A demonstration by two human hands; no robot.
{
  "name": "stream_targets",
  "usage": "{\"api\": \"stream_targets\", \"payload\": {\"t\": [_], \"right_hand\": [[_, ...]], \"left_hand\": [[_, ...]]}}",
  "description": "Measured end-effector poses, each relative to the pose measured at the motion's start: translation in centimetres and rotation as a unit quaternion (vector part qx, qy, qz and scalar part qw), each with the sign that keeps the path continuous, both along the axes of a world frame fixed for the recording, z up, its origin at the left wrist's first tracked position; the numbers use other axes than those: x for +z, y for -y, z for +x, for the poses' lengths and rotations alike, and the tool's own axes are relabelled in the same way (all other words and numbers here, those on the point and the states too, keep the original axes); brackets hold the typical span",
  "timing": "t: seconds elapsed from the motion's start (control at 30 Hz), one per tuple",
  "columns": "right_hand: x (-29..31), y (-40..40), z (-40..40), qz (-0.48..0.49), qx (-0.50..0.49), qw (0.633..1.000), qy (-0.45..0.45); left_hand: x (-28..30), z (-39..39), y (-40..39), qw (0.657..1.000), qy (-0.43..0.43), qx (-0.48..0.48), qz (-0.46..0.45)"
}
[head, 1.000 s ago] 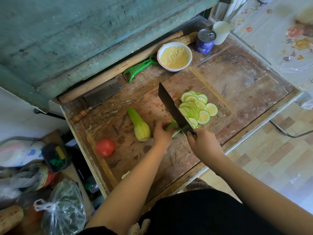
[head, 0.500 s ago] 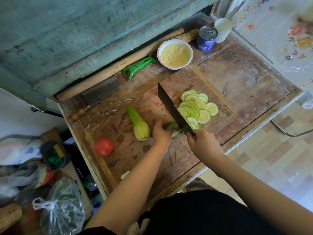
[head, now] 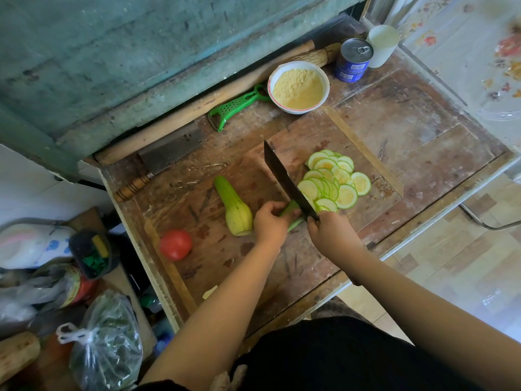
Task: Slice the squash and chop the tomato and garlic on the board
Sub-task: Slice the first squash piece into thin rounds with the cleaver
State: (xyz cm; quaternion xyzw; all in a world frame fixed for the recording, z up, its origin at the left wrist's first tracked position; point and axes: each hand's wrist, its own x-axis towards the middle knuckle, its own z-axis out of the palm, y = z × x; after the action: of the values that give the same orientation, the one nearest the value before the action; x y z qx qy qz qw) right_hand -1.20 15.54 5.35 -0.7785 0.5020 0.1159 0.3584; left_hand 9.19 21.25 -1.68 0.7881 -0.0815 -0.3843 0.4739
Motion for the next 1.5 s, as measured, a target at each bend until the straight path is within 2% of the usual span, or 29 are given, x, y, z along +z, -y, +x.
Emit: {"api": "stream_targets", "payload": {"t": [0.2,0.5,0.87,1.27,1.5], "right_hand": [[-0.3,-0.4,-0.1,-0.001,-0.018,1.000,0.002],[2.4,-0.7,-2.1,-0.035,-0.005,0.999,0.034],[2.4,-1.1,-2.3,-0.030,-0.016,0.999,0.035],[1.5,-1.0,-1.5,-0.020,0.000,1.000,0.004],[0.0,-0.7,0.0,-0.010,-0.007,1.000,-0.011]], "left_hand": [[0.0,-0.8,-0.3,1.000,0.017,-0.017,-0.018],[0.1,-0.7,-0.2,1.000,0.003,-0.010,-0.027],[0.2,-0.7,-0.1,0.999,-0.014,0.007,-0.036],[0.2,-0.5,-0.2,0.999,-0.043,0.014,-0.030],[-0.1,-0.5,-0.1,0.999,-0.021,0.009,-0.036]]}}
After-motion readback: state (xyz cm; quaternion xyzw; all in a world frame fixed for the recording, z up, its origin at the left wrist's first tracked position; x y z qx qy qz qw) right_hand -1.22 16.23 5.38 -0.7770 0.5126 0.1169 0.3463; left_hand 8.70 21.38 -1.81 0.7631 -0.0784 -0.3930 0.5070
